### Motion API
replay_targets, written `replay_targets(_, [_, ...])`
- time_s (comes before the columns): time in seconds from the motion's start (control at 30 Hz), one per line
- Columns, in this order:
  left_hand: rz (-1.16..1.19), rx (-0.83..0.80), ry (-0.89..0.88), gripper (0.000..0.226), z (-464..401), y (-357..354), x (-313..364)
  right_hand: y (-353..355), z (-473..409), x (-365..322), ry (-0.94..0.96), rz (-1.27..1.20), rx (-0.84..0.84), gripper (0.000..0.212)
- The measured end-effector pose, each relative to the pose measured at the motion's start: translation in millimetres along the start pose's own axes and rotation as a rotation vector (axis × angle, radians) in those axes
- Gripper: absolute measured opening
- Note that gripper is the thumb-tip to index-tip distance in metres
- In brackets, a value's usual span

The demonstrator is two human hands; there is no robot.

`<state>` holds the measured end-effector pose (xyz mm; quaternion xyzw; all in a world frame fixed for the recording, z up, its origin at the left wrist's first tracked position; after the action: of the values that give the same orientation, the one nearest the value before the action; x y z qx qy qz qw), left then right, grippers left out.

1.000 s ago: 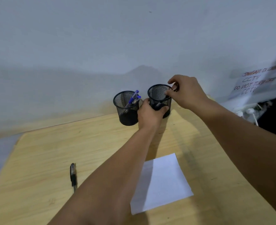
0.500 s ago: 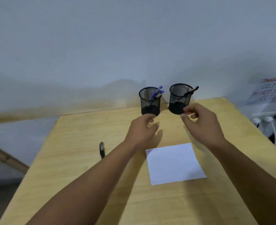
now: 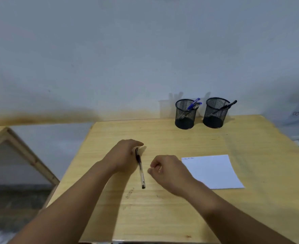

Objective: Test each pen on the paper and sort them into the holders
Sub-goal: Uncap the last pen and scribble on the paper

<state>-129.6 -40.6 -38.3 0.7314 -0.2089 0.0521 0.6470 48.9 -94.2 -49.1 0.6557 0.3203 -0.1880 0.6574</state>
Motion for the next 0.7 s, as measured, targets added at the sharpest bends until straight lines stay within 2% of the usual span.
replay_targets(0.13, [0.017,0.018,-0.124,0.038,8,-9,-16,-20,9,-21,0.04,0.094,-0.047,0.04])
replay_targets(0.23, [0.036,0.058,-0.171,0.029,14,-8,-20,-26,15,-30,0.08,0.133,-0.058,0.046])
replay_targets(0.4, [0.106,0.087,-0.151,0.022,30,-7,-18,-21,27,-25,0.062,0.113,-0.047,0.038])
replay_targets(0.47, [0.17,0.087,-0.121,0.017,38,-5,-14,-12,33,-20,0.056,0.097,-0.018,0.038])
replay_targets(0.57, [0.242,0.093,-0.123,0.021,48,-1,-1,6,42,-9,0.066,0.083,0.028,0.036])
replay_targets(0.7, [0.32,0.132,-0.142,0.018,54,-1,24,33,47,10,0.113,0.117,0.128,0.026])
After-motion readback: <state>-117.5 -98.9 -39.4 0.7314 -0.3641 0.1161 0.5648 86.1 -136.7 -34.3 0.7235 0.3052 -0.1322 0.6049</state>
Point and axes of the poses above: each hand's wrist, its own z-axis away from the middle knuckle, its own y-axis out of the back of the hand, x = y × z, the point moved 4 cm from there along -z, towards the middle knuckle, and after that the axes turned 8 degrees about x, right-handed, at the moved point
